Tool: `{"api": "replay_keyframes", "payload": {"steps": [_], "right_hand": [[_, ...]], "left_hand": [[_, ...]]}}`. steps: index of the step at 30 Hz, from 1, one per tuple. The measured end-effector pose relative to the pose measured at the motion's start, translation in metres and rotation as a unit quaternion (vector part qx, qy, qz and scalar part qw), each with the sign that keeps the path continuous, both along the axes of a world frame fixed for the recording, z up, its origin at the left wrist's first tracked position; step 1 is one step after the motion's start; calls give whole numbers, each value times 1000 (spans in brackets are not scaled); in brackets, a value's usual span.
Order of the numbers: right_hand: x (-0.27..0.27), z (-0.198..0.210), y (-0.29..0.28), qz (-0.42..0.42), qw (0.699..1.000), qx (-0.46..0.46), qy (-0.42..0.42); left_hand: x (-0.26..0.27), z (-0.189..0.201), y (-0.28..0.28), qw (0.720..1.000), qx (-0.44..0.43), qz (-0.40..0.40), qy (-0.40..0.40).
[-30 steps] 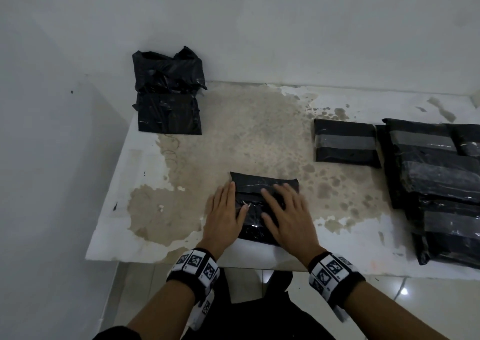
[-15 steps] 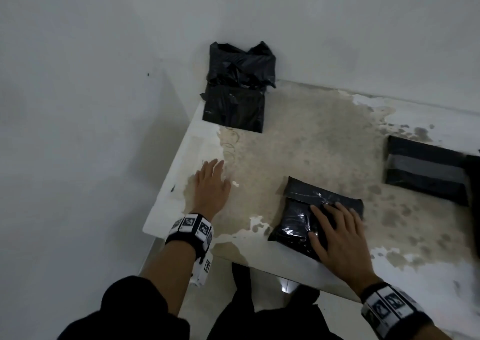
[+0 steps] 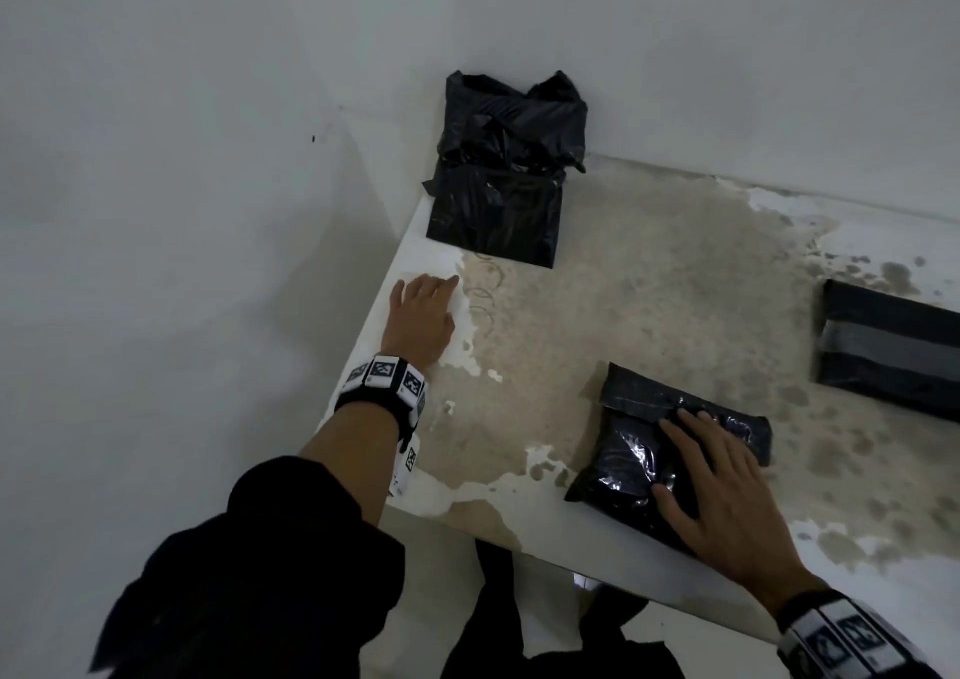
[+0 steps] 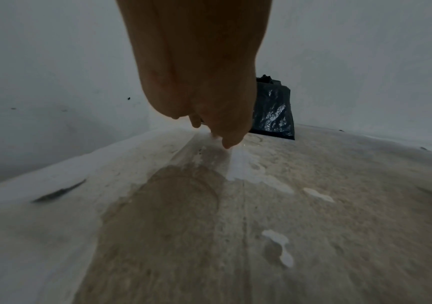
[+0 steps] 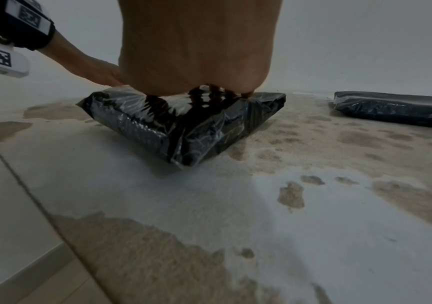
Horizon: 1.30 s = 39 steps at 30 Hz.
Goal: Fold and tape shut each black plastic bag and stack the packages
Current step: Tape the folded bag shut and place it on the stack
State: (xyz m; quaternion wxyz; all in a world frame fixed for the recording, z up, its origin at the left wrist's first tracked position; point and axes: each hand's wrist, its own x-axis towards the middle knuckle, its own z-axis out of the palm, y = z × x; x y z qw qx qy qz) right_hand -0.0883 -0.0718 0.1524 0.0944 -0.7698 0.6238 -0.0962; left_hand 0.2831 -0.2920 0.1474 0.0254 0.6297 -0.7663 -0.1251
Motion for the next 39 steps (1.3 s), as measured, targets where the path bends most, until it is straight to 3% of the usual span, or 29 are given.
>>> {"api": "replay_keyframes", "payload": {"steps": [9, 16, 22, 29, 31, 35, 39], "right_hand": [[-2, -1, -1, 2, 1000, 14, -4], [2, 4, -2, 0, 1000, 7, -7], [4, 12, -6, -6, 1000, 2, -20], [1, 24, -17, -23, 999, 8, -40], [1, 30, -22, -34, 998, 25, -50], [-5, 51, -34, -45, 984, 118, -129], [-9, 76, -47, -20, 932, 261, -252]], "left_hand": [[-1, -6, -12, 994, -107, 26, -15], [8, 10, 7, 985, -129, 61, 101], [15, 48, 41, 964, -102, 41, 242], [-9, 122, 83, 943, 51, 57, 323], [-27, 143, 90, 923, 112, 55, 363], [-76, 164, 99, 844, 204, 64, 492], [-131, 161, 106, 773, 259, 66, 576]]}}
